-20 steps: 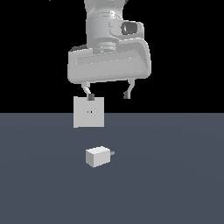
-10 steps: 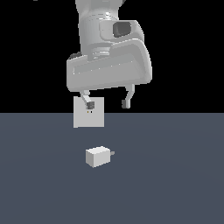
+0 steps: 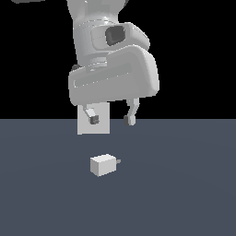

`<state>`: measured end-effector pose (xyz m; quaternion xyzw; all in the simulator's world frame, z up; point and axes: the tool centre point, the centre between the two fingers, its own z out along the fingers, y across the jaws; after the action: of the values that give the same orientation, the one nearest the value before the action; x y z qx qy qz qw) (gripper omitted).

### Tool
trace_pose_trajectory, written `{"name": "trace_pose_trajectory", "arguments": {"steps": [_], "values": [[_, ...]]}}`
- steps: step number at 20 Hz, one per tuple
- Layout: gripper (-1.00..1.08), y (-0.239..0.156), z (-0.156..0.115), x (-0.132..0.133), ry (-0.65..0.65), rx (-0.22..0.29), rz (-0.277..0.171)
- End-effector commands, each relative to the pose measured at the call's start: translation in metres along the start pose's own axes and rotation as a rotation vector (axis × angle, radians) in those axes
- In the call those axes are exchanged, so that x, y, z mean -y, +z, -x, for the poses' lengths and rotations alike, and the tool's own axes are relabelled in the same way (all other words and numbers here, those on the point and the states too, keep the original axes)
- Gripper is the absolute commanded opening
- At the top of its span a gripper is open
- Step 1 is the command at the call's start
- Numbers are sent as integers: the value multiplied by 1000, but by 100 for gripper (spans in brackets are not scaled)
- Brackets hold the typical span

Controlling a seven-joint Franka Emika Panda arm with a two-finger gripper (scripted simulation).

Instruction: Plug the charger into the wall socket.

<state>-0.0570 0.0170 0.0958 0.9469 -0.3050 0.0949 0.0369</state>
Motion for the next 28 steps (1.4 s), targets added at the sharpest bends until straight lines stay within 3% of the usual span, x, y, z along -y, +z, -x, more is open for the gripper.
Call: {"name": "trace_pose_trajectory", "arguments": {"steps": [1,15,28], "values": [[100,4,5,-1,42,-11,7],[100,25,24,-2,219,-55,41],[100,32,28,-2,246,-61,46]]}}
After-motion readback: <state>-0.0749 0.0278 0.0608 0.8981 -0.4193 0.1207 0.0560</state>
